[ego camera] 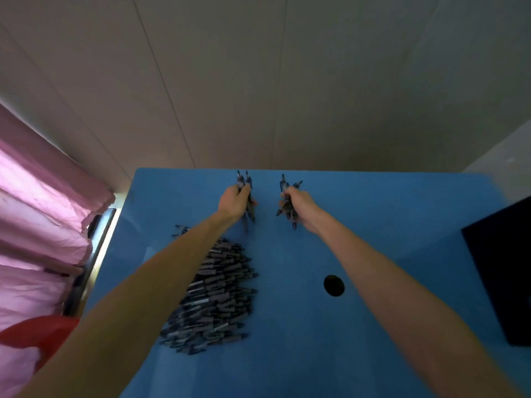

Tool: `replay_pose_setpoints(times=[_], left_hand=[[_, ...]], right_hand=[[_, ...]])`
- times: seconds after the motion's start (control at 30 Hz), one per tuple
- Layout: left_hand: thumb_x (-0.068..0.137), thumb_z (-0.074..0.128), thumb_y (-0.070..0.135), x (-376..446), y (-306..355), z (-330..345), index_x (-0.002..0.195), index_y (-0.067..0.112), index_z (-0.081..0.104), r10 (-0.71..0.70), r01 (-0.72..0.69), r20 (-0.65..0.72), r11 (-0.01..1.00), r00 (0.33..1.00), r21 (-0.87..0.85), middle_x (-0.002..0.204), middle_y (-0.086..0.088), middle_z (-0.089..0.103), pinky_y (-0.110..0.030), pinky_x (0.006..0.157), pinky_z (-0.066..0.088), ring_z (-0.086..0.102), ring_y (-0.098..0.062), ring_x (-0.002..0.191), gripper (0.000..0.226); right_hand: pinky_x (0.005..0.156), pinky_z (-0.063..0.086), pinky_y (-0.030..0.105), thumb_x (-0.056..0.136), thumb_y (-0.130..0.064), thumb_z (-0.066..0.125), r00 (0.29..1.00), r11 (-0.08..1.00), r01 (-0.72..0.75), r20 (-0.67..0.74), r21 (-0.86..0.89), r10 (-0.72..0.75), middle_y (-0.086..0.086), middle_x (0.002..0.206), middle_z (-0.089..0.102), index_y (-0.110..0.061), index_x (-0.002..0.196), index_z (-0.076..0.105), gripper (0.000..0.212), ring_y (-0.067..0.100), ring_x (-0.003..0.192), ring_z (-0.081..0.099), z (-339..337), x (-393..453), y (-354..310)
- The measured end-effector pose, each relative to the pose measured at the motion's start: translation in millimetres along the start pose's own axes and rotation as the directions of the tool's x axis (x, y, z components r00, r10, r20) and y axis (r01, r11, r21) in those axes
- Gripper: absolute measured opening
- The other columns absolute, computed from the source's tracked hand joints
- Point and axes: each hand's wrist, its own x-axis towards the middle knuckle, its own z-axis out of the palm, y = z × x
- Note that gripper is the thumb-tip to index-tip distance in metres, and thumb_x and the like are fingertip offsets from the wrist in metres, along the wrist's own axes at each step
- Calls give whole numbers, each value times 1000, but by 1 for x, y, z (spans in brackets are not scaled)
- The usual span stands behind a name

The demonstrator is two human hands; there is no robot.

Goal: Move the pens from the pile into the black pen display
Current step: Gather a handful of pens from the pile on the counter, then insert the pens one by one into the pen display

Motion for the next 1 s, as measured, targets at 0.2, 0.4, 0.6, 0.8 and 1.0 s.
replay_pose_setpoints(times=[0.2, 0.4, 0.6, 0.8, 1.0], left_hand=[[107, 50, 30, -48, 48, -22, 79, 10, 69, 62, -54, 43, 985, 997, -166, 84, -5, 65, -32, 73, 45, 55, -16, 72, 40], [108, 48, 34, -120, 85, -45, 80, 8, 63, 150, -124, 96, 963, 984, -240, 70, -6, 49, -32, 63, 43, 45, -20, 63, 41], [109, 45, 32, -181, 82, -14, 88, 10, 57, 126, -41, 256, 949, 958, -313, 78, -5, 52, -42, 76, 36, 41, -20, 67, 32], [109, 47, 25, -247, 102, 43, 88, 5, 63, 183, -39, 367, 930, 912, -366, 79, -8, 56, -40, 76, 44, 49, -21, 69, 32], [110, 40, 13, -308, 146, 117, 97, 9, 55, 215, 0, 401, 881, 891, -473, 94, -6, 64, -45, 106, 49, 62, -19, 89, 20]], right_hand=[[57, 39, 31, 104, -22, 53, 998, 997, 55, -8, 54, -54, 2, 79, 74, -9, 102, 63, 16, 16, 65, 55, -21, -42, -8], [58, 44, 30, 104, -15, 42, 983, 957, 94, -179, 275, -45, 4, 73, 61, -13, 91, 50, 15, 16, 62, 51, -26, -129, -4], [38, 30, 23, 97, -17, 44, 941, 878, 201, -334, 434, -51, -3, 58, 41, -19, 76, 41, 21, 12, 41, 36, -40, -232, 36], [45, 40, 27, 103, -29, 53, 895, 897, 265, -437, 354, -93, -1, 59, 50, -17, 82, 48, 25, 14, 47, 44, -95, -320, 73], [62, 45, 34, 101, -55, 51, 786, 929, 321, -599, 185, -152, 4, 58, 55, -12, 66, 51, 55, 18, 52, 53, -179, -379, 107]])
